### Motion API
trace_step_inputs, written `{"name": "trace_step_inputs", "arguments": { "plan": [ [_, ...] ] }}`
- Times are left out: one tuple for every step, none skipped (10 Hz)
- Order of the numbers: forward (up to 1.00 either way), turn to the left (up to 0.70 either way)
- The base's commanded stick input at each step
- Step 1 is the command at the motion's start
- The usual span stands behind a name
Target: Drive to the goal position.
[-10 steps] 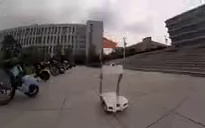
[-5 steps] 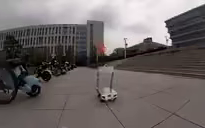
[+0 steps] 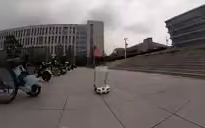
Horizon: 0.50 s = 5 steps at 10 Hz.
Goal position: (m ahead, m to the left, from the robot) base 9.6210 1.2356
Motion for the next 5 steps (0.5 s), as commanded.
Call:
{"name": "trace_step_inputs", "arguments": {
  "plan": [
    [1.00,0.00],
    [1.00,0.00],
    [1.00,0.00],
    [1.00,0.00],
    [1.00,0.00]
  ]
}}
